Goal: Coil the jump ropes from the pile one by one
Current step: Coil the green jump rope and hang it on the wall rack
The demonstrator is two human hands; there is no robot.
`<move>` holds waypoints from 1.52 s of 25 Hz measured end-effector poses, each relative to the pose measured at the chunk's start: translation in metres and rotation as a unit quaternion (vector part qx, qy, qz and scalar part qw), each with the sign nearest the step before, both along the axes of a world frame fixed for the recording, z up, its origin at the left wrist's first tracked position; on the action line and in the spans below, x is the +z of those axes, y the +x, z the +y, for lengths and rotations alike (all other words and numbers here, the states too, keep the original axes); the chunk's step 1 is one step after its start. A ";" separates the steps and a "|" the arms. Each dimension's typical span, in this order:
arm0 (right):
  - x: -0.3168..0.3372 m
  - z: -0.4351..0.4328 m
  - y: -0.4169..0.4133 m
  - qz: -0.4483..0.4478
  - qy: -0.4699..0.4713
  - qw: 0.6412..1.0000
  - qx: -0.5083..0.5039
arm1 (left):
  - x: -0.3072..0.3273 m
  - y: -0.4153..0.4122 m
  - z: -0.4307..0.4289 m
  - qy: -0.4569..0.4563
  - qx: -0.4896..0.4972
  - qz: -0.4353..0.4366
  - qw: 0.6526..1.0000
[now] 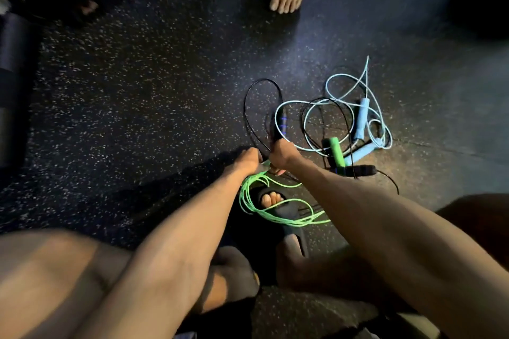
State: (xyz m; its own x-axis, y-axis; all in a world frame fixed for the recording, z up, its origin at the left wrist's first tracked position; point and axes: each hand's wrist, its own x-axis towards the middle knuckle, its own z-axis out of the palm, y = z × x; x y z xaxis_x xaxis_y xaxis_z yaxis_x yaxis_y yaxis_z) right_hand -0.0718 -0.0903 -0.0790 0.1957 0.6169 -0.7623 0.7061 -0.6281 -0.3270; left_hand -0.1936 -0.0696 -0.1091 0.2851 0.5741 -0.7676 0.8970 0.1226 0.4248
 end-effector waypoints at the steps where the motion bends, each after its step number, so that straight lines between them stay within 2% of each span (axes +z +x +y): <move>1: 0.000 -0.005 -0.003 0.002 0.005 1.000 -0.004 | -0.004 -0.003 -0.005 0.010 0.004 0.000 1.000; 5: 0.005 -0.020 -0.014 -0.015 0.025 1.000 -0.001 | -0.011 -0.011 -0.008 0.004 0.006 -0.008 1.000; 11: 0.024 -0.035 -0.022 0.005 0.041 0.999 0.005 | 0.000 -0.007 0.004 -0.004 -0.004 -0.017 1.000; 14: 0.040 -0.034 -0.025 0.064 0.069 0.995 -0.039 | 0.028 -0.002 0.015 -0.024 0.111 -0.071 0.991; 16: 0.060 -0.031 -0.026 0.123 0.086 0.986 -0.071 | 0.055 0.003 0.025 -0.029 0.236 -0.143 0.961; 18: 0.078 -0.028 -0.024 0.144 0.105 0.980 -0.089 | 0.087 0.006 0.034 -0.060 0.339 -0.217 0.913; 21: 0.112 -0.021 -0.013 0.117 0.172 0.974 -0.092 | 0.131 0.012 0.045 -0.075 0.412 -0.297 0.858; 23: 0.141 -0.018 -0.005 0.086 0.217 0.970 -0.074 | 0.162 0.016 0.047 -0.073 0.430 -0.320 0.841; 27: 0.193 -0.022 0.017 0.029 0.296 0.954 -0.035 | 0.224 0.028 0.051 -0.008 0.343 -0.267 0.901; 31: 0.231 -0.029 0.046 -0.087 0.362 0.922 0.104 | 0.281 0.044 0.049 0.003 0.289 -0.249 0.924; 34: 0.262 -0.032 0.067 -0.145 0.381 0.901 0.146 | 0.307 0.047 0.043 0.012 0.226 -0.238 0.944; 38: 0.298 -0.038 0.094 -0.191 0.456 0.850 0.179 | 0.330 0.050 0.034 0.054 0.046 -0.137 0.988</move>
